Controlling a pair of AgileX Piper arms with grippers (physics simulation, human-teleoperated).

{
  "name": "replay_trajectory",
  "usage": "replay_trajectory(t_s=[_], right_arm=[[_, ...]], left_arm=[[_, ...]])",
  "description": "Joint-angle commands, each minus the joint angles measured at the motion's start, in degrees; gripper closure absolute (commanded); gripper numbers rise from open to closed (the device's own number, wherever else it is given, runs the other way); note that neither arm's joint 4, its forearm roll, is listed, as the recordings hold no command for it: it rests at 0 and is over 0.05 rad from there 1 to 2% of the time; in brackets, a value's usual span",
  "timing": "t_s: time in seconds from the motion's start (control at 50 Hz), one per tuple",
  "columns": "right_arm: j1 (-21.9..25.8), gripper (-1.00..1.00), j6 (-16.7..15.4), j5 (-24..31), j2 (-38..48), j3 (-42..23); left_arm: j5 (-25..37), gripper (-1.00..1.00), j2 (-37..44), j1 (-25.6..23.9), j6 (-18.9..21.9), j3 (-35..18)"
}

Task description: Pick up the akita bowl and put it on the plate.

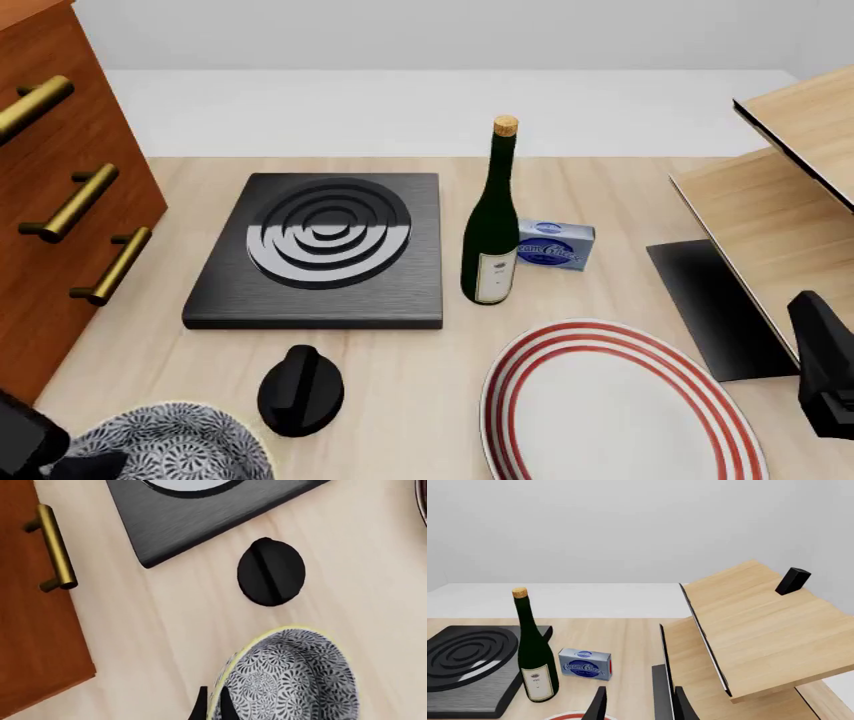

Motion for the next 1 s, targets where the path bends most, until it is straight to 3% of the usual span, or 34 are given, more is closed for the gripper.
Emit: replay_trajectory(t_s=[0.02, 0.44, 0.46, 0.54, 0.58, 0.62, 0.64, 0.68, 0.72, 0.76, 0.78, 0.82, 0.86, 0.88, 0.9, 1.0], right_arm=[[0.0, -1.00, 0.0, 0.0, 0.0, 0.0], [0.0, -1.00, 0.0, 0.0, 0.0, 0.0], [0.0, -1.00, 0.0, 0.0, 0.0, 0.0], [0.0, -1.00, 0.0, 0.0, 0.0, 0.0], [0.0, -1.00, 0.0, 0.0, 0.0, 0.0], [0.0, -1.00, 0.0, 0.0, 0.0, 0.0], [0.0, -1.00, 0.0, 0.0, 0.0, 0.0], [0.0, -1.00, 0.0, 0.0, 0.0, 0.0], [0.0, -1.00, 0.0, 0.0, 0.0, 0.0], [0.0, -1.00, 0.0, 0.0, 0.0, 0.0], [0.0, -1.00, 0.0, 0.0, 0.0, 0.0], [0.0, -1.00, 0.0, 0.0, 0.0, 0.0], [0.0, -1.00, 0.0, 0.0, 0.0, 0.0], [0.0, -1.00, 0.0, 0.0, 0.0, 0.0], [0.0, -1.00, 0.0, 0.0, 0.0, 0.0], [0.0, -1.00, 0.0, 0.0, 0.0, 0.0]], left_arm=[[14.0, 1.00, -8.8, 2.1, 5.4, -10.9], [13.0, 1.00, -5.6, 1.7, 4.5, -22.5], [12.6, 1.00, -5.0, 0.6, 2.7, -23.5], [9.6, 1.00, -2.5, -1.3, 2.1, -24.7], [7.5, 1.00, -0.4, -3.8, -1.1, -26.6], [5.8, 1.00, 0.8, -3.4, 0.9, -26.3], [4.5, 1.00, 2.5, -5.7, -2.7, -27.8], [2.8, 1.00, 4.0, -5.5, -1.3, -27.8], [1.2, 1.00, 5.8, -7.9, -5.2, -29.4], [-0.2, 1.00, 6.6, -7.1, -3.6, -29.6], [-1.0, 1.00, 7.3, -8.5, -5.7, -30.5], [-3.4, 1.00, 9.1, -9.2, -5.8, -30.6], [-4.8, 1.00, 10.3, -11.9, -9.3, -31.3], [-6.4, 1.00, 11.5, -11.1, -7.5, -31.2], [-7.7, 1.00, 12.5, -13.3, -10.4, -31.9], [-10.9, 1.00, 16.0, -16.4, -12.3, -33.2]])
